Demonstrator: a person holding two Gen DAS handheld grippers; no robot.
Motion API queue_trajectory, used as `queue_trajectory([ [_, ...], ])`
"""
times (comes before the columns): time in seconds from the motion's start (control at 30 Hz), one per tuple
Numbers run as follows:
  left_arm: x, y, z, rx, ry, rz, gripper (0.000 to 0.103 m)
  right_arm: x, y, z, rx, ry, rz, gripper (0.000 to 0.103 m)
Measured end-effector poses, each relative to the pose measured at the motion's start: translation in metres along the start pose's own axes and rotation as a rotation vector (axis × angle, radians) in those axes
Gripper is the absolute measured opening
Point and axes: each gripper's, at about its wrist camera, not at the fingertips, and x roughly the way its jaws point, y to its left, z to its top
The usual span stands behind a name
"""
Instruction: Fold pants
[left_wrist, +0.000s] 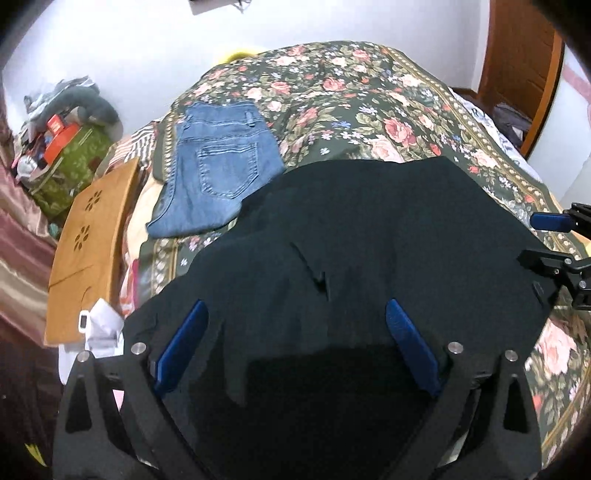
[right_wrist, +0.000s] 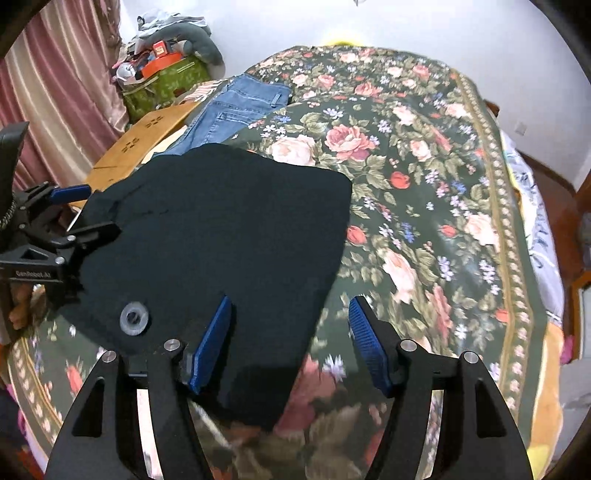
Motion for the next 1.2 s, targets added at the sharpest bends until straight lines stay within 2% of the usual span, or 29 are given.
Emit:
queue_trajectory([
  [0.17,-0.018,0.021,-0.013,-0.118,0.004,-0.021,0.098,-0.014,0.005,0.002,-0.005,-0.022,-0.031,0.063],
  [0.23,-0.026,0.031,-0.017,-0.168,-0.006,-0.002,0.098,-0.023,0.007,0.005,0.01,-0.04,-0.001,0.062],
  [0.4,-0.061,0.066,-0.025,-0.276,-0.102,0.09,0.098,-0.05,0.031,0.021,-0.01,-0.133,0.035,0.063],
  [0.5,-0.08,0.093,-0.035,-0.346,-0.133,0.094,0.098,-0.058,0.052,0.034,-0.034,-0.186,0.059,0.064],
  [0.6,-0.089,0.117,-0.05,-0.414,-0.13,0.077,0.098,-0.057,0.07,0.044,-0.063,-0.212,0.085,0.065],
  [0.73,-0.082,0.141,-0.076,-0.489,-0.065,0.042,0.098,-0.031,0.099,0.052,-0.121,-0.181,0.102,0.066],
  [0.93,-0.054,0.162,-0.123,-0.625,0.087,-0.088,0.098,0.032,0.126,0.036,-0.213,0.006,0.062,0.066],
  [1.07,-0.029,0.165,-0.147,-0.683,0.214,-0.251,0.098,0.027,0.124,0.03,-0.22,0.005,0.073,0.068],
  [1.13,-0.015,0.163,-0.154,-0.718,0.263,-0.298,0.098,0.027,0.122,0.028,-0.214,0.008,0.087,0.069],
  [1.2,-0.011,0.162,-0.153,-0.733,0.269,-0.31,0.099,0.028,0.121,0.028,-0.204,0.012,0.1,0.07],
])
